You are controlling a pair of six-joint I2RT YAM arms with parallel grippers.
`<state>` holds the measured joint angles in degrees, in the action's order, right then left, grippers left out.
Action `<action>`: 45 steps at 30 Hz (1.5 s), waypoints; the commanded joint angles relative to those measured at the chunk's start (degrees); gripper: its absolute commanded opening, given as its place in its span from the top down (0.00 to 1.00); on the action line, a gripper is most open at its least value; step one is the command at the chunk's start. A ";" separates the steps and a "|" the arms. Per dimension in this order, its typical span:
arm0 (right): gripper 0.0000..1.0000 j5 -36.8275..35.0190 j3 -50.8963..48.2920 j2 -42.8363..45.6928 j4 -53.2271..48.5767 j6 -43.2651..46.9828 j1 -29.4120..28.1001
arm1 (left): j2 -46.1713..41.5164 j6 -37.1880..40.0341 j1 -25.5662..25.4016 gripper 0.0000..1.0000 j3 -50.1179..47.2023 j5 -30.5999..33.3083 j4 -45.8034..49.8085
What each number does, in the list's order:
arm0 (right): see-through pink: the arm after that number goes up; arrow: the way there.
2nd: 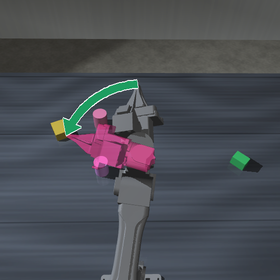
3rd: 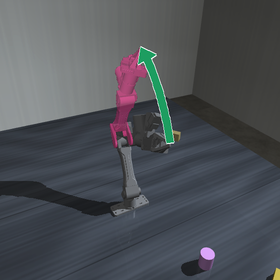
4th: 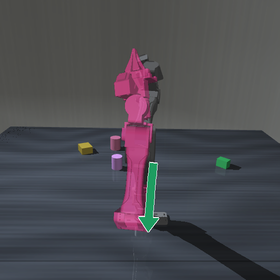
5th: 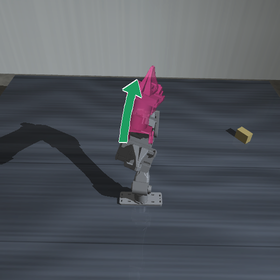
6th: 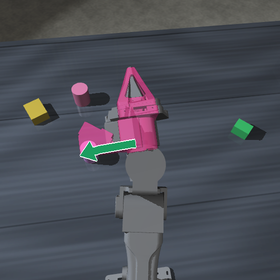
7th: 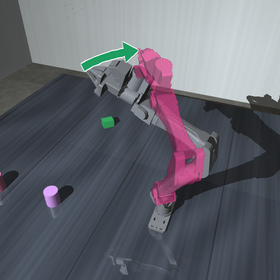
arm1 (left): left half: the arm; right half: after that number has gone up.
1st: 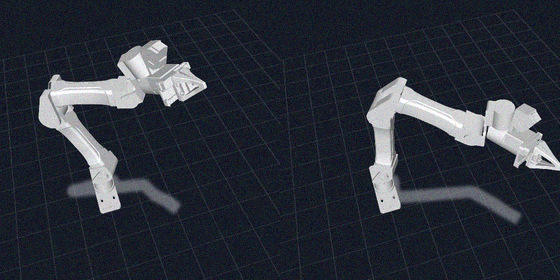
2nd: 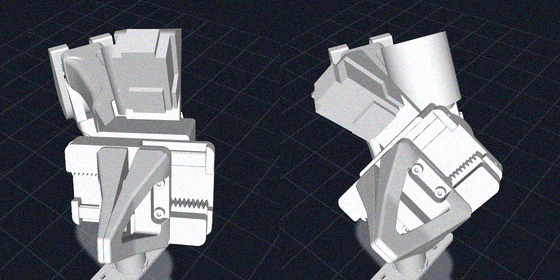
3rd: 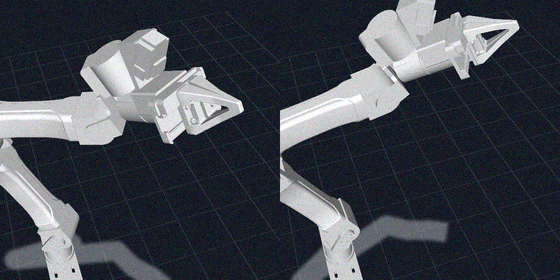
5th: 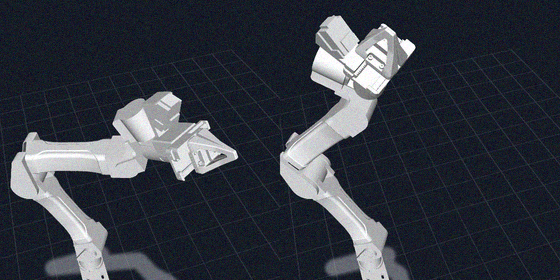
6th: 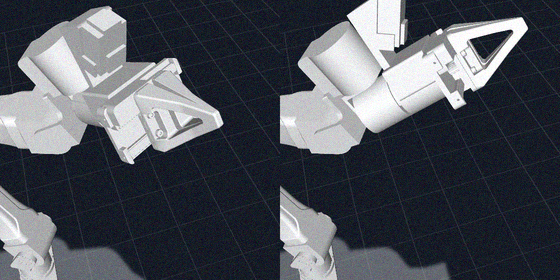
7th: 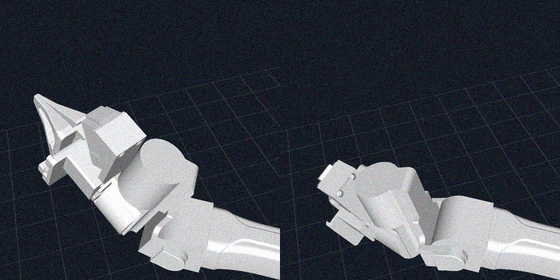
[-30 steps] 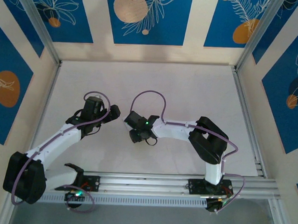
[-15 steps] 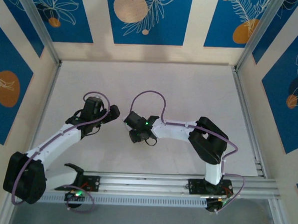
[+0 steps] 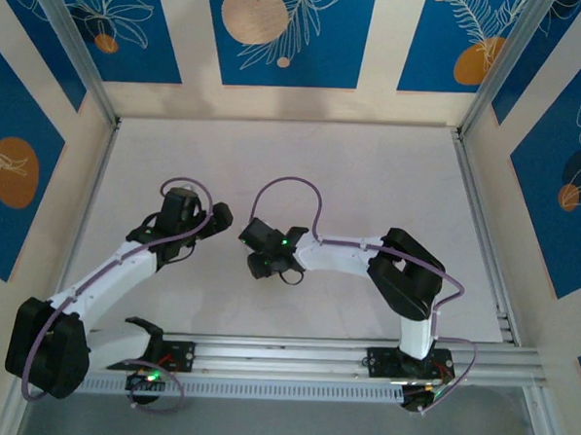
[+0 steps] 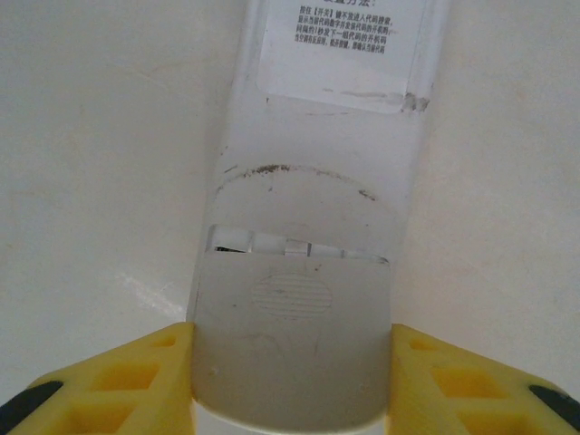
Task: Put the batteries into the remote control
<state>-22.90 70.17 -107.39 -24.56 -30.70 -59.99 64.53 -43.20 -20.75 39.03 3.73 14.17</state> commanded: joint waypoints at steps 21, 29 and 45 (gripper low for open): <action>0.51 -1.32 6.63 -6.25 -7.34 -10.54 0.32 | -0.83 -0.56 1.24 0.00 -1.23 0.32 0.15; 0.45 -2.18 8.69 -6.49 -6.90 -10.65 0.31 | -0.55 -0.53 1.31 0.00 -1.24 0.14 -0.07; 0.22 -0.55 3.03 8.78 -4.98 -12.68 2.18 | -2.22 4.38 0.76 0.07 -0.03 -2.74 4.35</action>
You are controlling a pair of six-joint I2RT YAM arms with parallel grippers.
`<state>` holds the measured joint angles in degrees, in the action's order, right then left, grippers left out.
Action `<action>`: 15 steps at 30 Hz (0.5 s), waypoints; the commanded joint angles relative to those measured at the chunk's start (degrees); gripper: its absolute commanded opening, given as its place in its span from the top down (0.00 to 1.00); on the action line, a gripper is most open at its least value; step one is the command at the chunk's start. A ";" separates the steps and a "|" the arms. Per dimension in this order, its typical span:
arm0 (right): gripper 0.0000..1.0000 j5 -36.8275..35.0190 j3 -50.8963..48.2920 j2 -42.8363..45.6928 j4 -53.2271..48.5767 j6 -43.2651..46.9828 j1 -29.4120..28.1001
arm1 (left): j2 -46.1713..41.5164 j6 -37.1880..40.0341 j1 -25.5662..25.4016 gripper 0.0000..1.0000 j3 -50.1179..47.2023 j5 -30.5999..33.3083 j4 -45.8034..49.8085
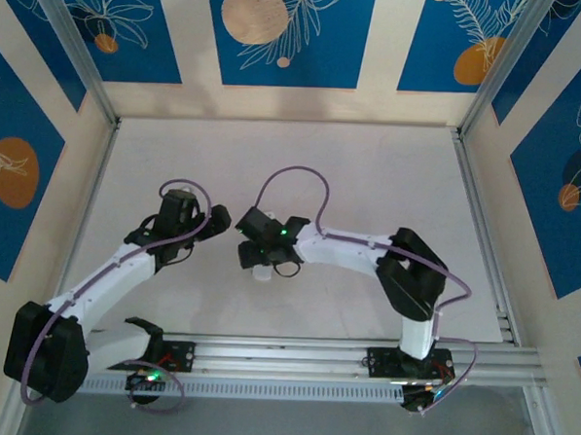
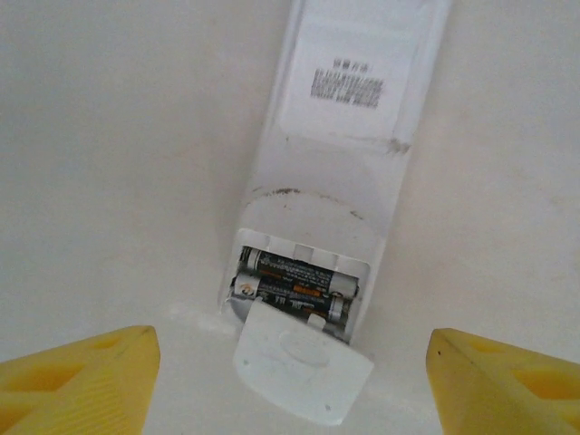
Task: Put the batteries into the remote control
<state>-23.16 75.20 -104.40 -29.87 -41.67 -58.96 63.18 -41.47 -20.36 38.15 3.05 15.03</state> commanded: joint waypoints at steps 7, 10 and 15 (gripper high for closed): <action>0.20 10.19 -15.56 18.31 7.98 -4.27 19.11 | -4.99 -12.90 -24.74 0.11 5.65 15.39 19.77; 0.22 16.12 -14.16 15.85 9.13 -1.24 25.04 | -0.54 -17.24 -37.00 0.11 6.66 22.39 20.16; 0.17 16.66 -11.43 14.22 8.09 2.11 27.08 | 14.06 -15.82 -43.01 0.07 13.43 25.46 21.41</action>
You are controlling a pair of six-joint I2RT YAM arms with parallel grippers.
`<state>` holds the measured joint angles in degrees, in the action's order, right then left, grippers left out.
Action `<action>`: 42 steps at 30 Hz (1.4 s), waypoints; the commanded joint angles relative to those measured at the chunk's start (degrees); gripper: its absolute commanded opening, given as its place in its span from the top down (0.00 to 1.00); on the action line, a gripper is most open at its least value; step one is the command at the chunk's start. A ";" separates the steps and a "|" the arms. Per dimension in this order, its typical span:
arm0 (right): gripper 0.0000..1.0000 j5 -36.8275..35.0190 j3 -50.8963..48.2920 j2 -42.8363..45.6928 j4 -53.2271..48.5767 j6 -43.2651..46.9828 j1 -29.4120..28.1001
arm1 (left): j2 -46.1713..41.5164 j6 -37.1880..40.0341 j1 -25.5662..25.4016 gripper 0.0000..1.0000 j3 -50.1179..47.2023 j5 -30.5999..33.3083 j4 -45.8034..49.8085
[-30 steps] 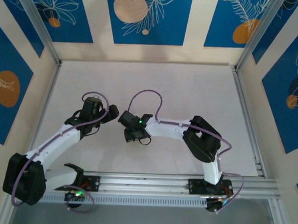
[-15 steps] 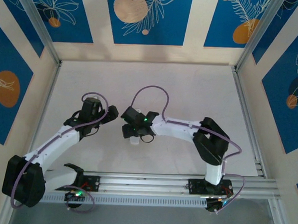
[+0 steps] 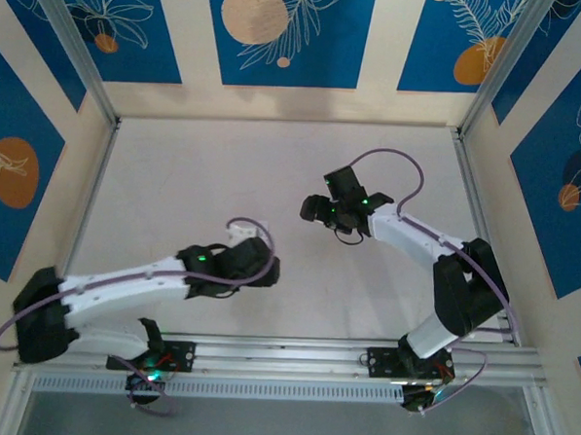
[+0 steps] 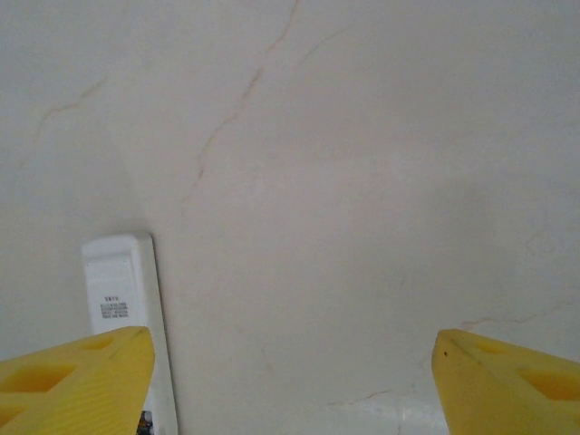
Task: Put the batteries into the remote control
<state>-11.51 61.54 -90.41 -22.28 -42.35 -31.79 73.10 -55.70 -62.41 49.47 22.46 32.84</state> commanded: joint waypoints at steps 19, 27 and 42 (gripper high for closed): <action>0.10 10.65 -9.15 9.20 13.12 8.50 -0.13 | 16.00 8.43 -0.17 0.12 -9.74 8.29 -22.96; 0.10 6.37 -10.91 12.21 13.70 6.23 -3.83 | 20.34 8.80 0.14 0.31 -12.23 7.47 -30.67; 0.10 5.55 -4.71 7.95 5.17 5.85 -4.24 | 15.62 4.87 0.27 0.53 -11.21 6.92 -23.61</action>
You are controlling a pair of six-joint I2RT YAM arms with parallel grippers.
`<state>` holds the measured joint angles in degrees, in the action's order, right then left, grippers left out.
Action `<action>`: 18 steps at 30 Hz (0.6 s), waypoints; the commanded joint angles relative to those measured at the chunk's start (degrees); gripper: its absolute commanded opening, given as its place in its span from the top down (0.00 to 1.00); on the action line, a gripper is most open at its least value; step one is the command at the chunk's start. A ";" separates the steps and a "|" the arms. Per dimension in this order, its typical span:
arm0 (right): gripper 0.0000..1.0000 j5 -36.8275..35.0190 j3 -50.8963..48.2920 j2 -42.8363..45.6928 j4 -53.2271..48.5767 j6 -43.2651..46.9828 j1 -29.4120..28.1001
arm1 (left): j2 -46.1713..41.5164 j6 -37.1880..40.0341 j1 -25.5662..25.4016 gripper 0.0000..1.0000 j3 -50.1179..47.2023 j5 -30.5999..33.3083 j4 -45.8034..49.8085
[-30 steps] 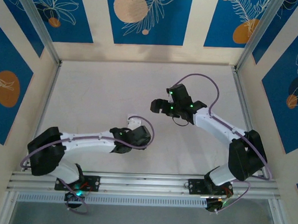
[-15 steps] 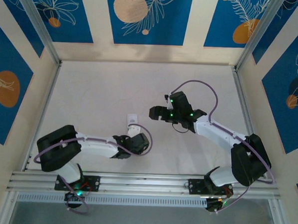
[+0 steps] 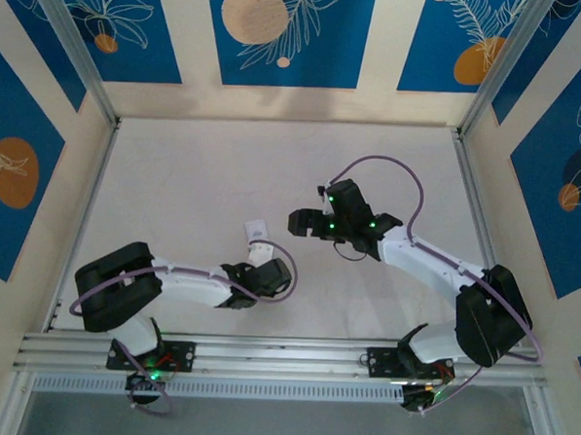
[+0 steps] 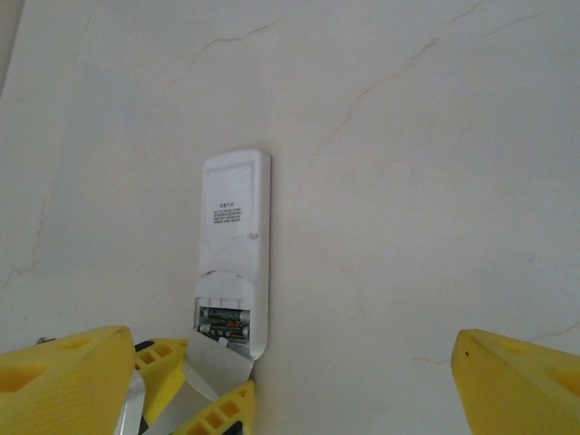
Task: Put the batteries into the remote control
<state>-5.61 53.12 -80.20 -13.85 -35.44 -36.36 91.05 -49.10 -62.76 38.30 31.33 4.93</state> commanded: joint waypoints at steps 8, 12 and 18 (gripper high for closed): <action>0.11 -6.05 19.90 -18.42 -14.58 -5.52 -1.59 | -25.28 -1.02 2.64 0.57 -5.75 -7.39 12.43; 0.11 -7.09 31.58 -29.05 -20.23 -9.05 -5.10 | -36.74 3.11 5.75 0.58 -6.81 -10.60 21.64; 0.10 -10.82 41.86 -40.52 -21.42 -7.63 -10.33 | -49.72 5.87 11.38 0.57 -6.66 -13.70 32.98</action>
<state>-13.65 92.18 -118.10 -31.31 -42.33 -44.88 44.69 -45.89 -52.82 32.34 20.47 29.26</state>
